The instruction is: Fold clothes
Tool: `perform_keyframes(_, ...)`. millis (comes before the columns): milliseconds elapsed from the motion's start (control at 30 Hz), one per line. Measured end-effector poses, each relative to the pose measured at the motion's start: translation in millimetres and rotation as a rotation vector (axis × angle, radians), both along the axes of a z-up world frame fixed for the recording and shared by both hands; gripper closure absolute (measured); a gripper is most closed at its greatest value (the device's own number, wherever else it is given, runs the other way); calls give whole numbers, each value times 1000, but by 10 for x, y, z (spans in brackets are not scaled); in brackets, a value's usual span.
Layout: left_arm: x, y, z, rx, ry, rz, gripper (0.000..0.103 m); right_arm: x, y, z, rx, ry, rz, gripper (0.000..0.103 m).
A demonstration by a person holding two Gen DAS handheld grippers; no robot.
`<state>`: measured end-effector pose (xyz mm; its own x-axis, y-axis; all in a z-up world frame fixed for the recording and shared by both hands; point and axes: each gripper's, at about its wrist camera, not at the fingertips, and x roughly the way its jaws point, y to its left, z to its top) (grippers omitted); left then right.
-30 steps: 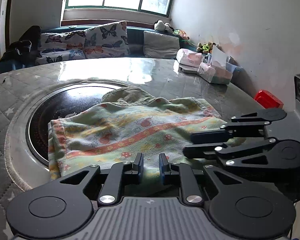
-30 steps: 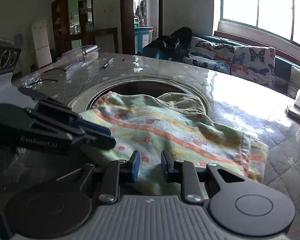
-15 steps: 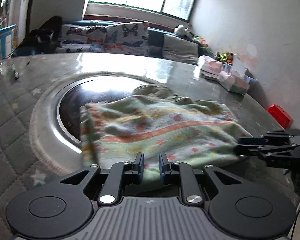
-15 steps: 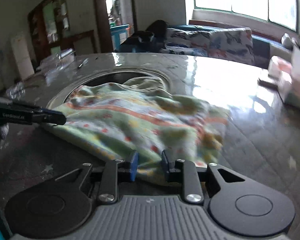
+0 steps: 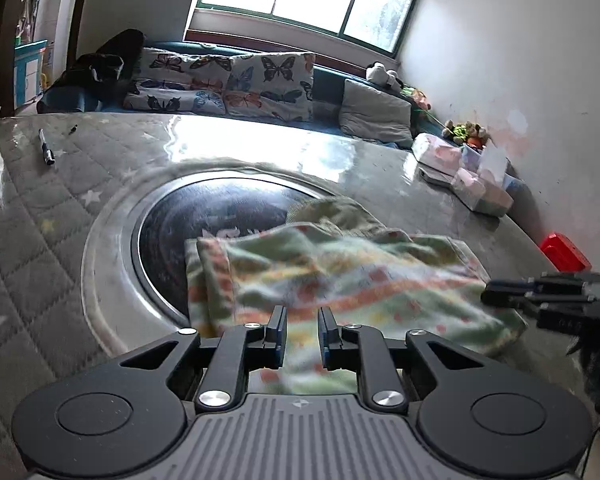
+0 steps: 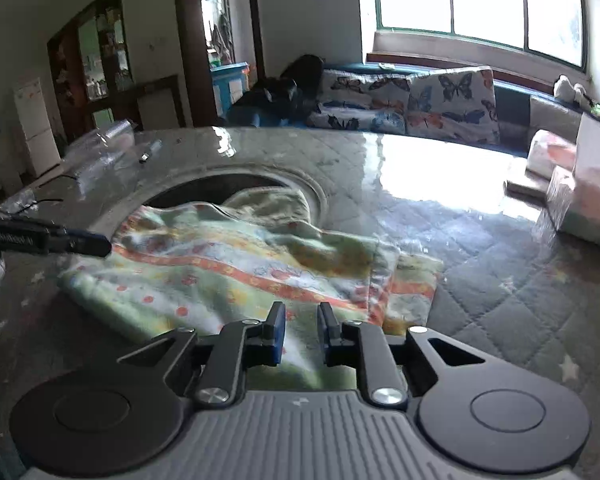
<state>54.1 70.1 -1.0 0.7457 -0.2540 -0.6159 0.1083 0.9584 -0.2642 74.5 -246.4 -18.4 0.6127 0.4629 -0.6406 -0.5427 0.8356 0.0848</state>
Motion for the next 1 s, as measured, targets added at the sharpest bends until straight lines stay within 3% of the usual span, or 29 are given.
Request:
perform_keyframes(167,249,105,-82,16,38,26,85,36,-85,-34,-9,23,-26,86)
perform_keyframes(233,331,128,-101,24,44,29,85,65,-70,14,-21,8,-26,81)
perform_keyframes(433,501,157,-110,33,63,48,85,345,53,76,-19,-12,-24,81)
perform_keyframes(733,775,-136,1,16,26,-31,85,795,177,-66,-33,16,-49,81)
perform_keyframes(1000,979,-122,-151,23,69,-7,82,693,203,24,-71,-19,-44,79)
